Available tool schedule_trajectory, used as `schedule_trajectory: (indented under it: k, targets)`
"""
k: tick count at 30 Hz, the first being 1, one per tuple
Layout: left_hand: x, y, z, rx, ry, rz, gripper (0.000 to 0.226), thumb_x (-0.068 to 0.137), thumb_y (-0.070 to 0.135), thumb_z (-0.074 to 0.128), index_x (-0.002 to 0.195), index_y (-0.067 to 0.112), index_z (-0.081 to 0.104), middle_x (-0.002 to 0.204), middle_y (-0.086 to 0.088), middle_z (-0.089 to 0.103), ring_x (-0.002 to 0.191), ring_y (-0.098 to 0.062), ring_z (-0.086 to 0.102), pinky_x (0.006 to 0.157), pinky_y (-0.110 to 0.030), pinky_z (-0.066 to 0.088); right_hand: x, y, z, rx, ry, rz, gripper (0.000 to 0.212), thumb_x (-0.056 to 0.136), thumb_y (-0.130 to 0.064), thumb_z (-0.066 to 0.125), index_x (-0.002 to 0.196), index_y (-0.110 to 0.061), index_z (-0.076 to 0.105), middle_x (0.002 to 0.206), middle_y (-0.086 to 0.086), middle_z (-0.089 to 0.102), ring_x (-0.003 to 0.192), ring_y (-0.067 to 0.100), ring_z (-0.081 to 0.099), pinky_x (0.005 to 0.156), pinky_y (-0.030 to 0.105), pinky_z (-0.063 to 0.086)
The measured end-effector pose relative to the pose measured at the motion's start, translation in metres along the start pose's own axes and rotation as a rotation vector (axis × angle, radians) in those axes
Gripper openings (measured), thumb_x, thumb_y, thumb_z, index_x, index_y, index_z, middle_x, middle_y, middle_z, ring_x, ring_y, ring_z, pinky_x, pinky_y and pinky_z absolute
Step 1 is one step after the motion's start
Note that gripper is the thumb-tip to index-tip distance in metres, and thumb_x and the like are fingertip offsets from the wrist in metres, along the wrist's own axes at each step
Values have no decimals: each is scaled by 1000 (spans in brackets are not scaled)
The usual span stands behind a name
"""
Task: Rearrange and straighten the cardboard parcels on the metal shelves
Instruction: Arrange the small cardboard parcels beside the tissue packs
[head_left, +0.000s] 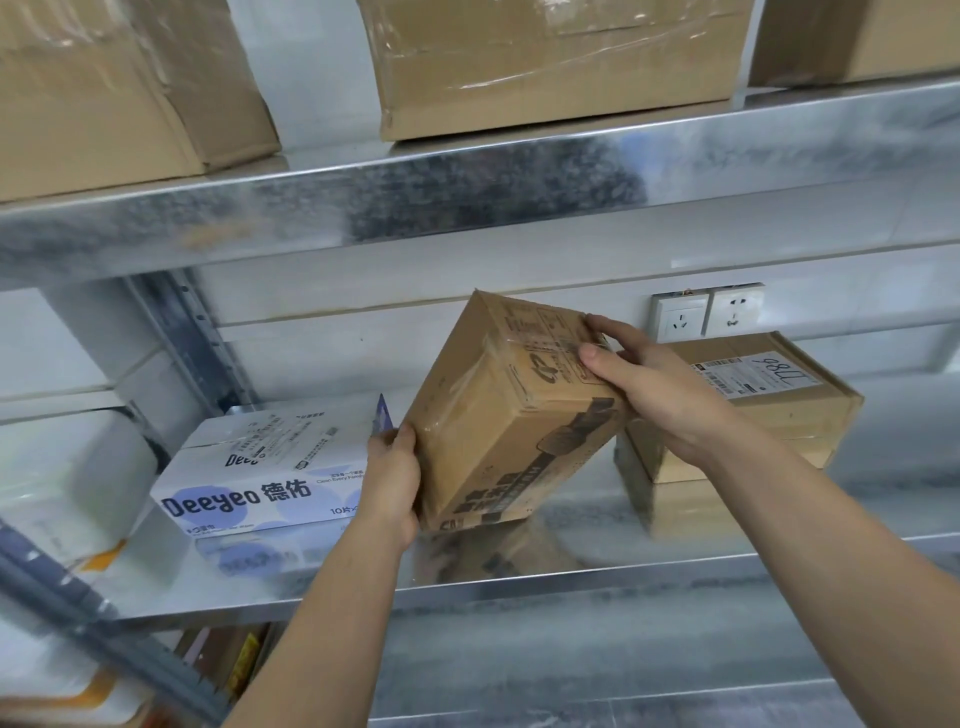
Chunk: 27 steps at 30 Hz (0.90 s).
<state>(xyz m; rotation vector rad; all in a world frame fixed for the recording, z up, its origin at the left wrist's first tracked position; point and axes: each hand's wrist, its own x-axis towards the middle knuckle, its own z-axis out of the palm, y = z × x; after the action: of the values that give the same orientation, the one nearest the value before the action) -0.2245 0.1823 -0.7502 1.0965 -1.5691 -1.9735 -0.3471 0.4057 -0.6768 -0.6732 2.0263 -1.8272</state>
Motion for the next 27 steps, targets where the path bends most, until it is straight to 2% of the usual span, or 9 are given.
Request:
schedule_trajectory:
  k: [4,7,9,10,13,15,17,22,27]
  targets:
    - [3,-9,6,66,-20,-32,41,104,49,41,129,23,59,121,-5,71,108,-27,68,93,-47,56,1,-2,1,129,3,12,31,99,-30,66,126,-43,60,115,11,75,97,22,75,91,35,55]
    - [-6,-7,11,75,-45,-65,43,106,48,39,120,19,67,100,-1,78,93,-21,71,72,-33,58,1,-5,0,187,-20,21,36,101,-24,63,134,-37,57,103,6,79,90,20,74,86,35,55]
    - [-14,-6,16,103,-108,-97,40,109,40,37,96,18,67,69,4,75,71,-15,66,54,-26,52,0,-8,-1,215,-36,27,37,102,-22,61,137,-36,56,101,4,79,87,18,72,81,33,53]
    - [-19,-5,19,123,-130,-94,38,109,34,39,86,19,66,64,2,74,66,-14,64,53,-25,51,0,-9,0,220,-43,33,37,103,-22,60,137,-36,56,100,4,78,85,17,71,79,32,52]
    - [-21,-3,22,116,-124,-36,30,102,20,44,84,18,69,94,-14,76,90,-26,64,82,-33,51,-1,-9,6,179,-61,58,35,104,-24,57,137,-36,56,98,3,76,80,11,69,70,26,49]
    - [-19,-1,22,101,-117,1,35,101,17,42,72,22,61,65,1,67,77,-23,55,71,-31,45,-1,-7,12,158,-51,73,32,104,-26,56,136,-32,58,95,1,75,82,10,68,69,26,48]
    - [-21,3,22,92,-141,0,39,103,16,40,67,22,52,52,9,58,64,-17,47,59,-28,37,0,-6,14,171,-31,89,31,104,-27,57,134,-28,59,96,3,72,88,15,64,72,29,47]
    - [-25,18,18,28,-88,9,22,101,20,42,85,21,57,81,-4,62,75,-22,53,60,-29,39,1,-2,17,150,-47,107,31,103,-30,58,134,-28,58,98,5,69,93,18,60,76,32,46]
    - [-32,29,19,-5,-136,23,27,102,37,49,83,29,68,86,-1,71,89,-26,59,63,-31,44,4,0,20,141,-34,84,33,102,-34,59,135,-29,57,104,6,72,97,20,62,81,35,48]
